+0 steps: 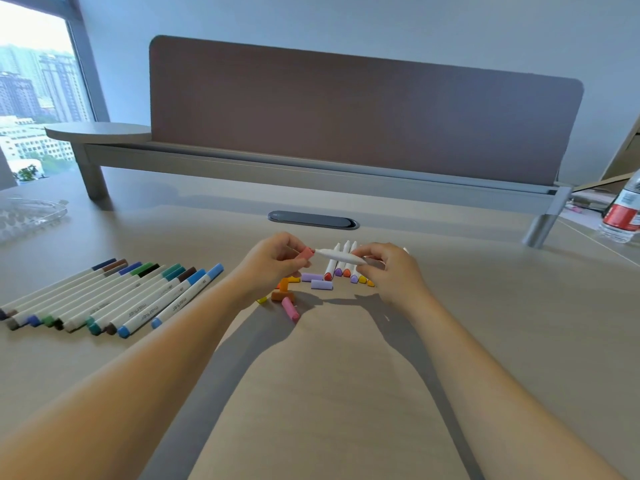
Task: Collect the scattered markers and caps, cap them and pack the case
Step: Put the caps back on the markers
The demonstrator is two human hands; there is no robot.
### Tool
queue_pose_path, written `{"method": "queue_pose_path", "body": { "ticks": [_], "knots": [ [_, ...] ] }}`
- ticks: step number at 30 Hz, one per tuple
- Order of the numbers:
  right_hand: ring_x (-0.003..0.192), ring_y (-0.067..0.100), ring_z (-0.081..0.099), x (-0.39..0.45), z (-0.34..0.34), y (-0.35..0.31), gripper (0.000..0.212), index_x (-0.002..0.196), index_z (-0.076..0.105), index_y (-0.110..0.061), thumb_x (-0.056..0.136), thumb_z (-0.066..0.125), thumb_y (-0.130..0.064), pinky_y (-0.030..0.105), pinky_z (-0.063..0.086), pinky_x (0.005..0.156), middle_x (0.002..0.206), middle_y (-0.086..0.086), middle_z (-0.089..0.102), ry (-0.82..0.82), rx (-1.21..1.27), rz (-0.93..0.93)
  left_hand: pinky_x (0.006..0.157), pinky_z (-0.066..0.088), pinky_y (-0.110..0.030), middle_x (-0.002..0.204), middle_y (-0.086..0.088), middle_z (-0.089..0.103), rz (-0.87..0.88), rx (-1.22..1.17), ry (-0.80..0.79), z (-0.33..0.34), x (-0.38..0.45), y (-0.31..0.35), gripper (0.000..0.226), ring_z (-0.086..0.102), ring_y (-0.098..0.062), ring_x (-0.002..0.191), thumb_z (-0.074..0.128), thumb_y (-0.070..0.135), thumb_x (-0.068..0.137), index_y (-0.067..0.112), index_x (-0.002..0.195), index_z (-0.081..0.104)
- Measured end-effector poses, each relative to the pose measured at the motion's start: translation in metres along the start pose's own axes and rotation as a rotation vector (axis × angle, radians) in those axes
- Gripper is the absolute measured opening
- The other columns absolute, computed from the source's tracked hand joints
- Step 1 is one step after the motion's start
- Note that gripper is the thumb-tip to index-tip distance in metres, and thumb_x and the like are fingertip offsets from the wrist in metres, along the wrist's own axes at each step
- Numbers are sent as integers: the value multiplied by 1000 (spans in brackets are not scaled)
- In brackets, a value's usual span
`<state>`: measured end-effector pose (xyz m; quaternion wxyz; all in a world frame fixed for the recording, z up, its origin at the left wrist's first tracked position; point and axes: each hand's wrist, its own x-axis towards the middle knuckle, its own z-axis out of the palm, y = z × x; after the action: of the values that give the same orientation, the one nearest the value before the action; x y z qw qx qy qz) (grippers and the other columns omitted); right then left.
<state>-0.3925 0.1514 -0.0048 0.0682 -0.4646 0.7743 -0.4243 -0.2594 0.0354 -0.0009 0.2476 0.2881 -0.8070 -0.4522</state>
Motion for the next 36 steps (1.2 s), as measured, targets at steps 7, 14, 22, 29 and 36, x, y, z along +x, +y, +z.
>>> {"method": "queue_pose_path", "body": {
  "ticks": [7, 14, 22, 29, 36],
  "knots": [
    [101, 19, 52, 0, 0, -3, 27, 116, 61, -9, 90, 56, -10, 17, 38, 76, 117, 7, 57, -39, -47, -13, 67, 41, -14, 87, -2, 55, 45, 113, 25, -1, 2, -5, 17, 50, -17, 84, 54, 10, 88, 3, 103, 59],
    [67, 3, 48, 4, 1, -1, 14, 97, 67, -2, 89, 56, -7, 11, 37, 60, 72, -11, 53, -28, 145, 42, 59, 40, -16, 71, 0, 53, -33, -63, 53, -2, 2, -5, 17, 44, -10, 63, 51, 12, 89, 0, 100, 59],
    [69, 8, 48, 7, 12, -3, 15, 97, 68, 0, 89, 57, -7, 12, 37, 61, 79, 0, 57, -47, 139, 19, 56, 35, -15, 66, -2, 47, -121, -26, 83, 0, 5, -8, 26, 37, -10, 58, 41, 19, 95, 0, 96, 59],
    [65, 5, 45, 11, 15, -7, 17, 98, 66, 2, 90, 54, -7, 11, 35, 58, 72, -2, 52, -15, 133, 41, 53, 33, -17, 63, -3, 43, -116, -63, 90, 0, 9, -4, 23, 35, -11, 57, 42, 20, 95, 6, 86, 59],
    [65, 8, 46, 14, 22, -13, 17, 100, 63, 0, 91, 54, -10, 12, 36, 57, 70, -2, 52, 33, 214, 65, 70, 47, -17, 79, -4, 56, -22, -243, 155, -4, 11, 1, 12, 56, -10, 70, 42, 11, 94, 6, 95, 52]
  ]
}}
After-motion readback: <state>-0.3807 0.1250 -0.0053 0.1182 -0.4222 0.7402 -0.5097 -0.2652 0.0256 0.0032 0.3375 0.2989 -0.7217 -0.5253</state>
